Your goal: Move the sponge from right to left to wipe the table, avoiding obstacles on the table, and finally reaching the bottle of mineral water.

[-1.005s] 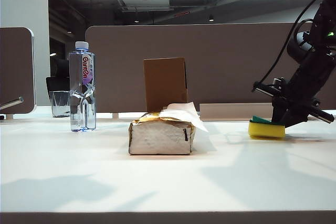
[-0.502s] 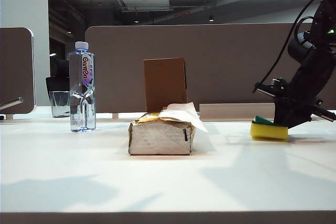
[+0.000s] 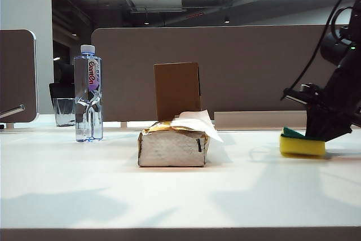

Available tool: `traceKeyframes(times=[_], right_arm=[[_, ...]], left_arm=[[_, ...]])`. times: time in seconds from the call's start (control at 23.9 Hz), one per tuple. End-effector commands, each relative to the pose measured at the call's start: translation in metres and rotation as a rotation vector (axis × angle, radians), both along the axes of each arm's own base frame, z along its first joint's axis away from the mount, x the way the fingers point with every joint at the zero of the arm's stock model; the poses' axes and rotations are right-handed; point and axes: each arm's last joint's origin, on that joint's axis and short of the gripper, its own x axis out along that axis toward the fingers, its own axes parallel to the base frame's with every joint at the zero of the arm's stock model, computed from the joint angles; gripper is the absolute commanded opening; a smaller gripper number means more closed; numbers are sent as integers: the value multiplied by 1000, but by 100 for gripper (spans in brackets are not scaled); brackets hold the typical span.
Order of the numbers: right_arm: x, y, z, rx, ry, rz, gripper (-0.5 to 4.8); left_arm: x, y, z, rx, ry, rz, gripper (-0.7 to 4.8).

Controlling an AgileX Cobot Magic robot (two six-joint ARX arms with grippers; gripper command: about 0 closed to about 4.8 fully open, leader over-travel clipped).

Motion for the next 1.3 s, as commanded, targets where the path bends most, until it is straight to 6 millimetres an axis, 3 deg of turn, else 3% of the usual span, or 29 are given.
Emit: traceKeyframes(times=[0.04, 0.29, 0.8, 1.09, 1.3], right_arm=[[-37, -1, -28, -37, 172, -11, -4], [-73, -2, -33, -29, 174, -29, -4], [-165, -4, -37, -7, 149, -62, -4], [-201, -5, -38, 1, 145, -81, -4], [-208, -5, -38, 0, 155, -81, -4]], left_arm=[[-1, 0, 3, -1, -17, -8, 479], [-1, -1, 3, -5, -18, -26, 479], [-2, -1, 5, -6, -25, -34, 479], [-3, -1, 9, -7, -49, -45, 479], [-3, -1, 9, -8, -49, -48, 479]])
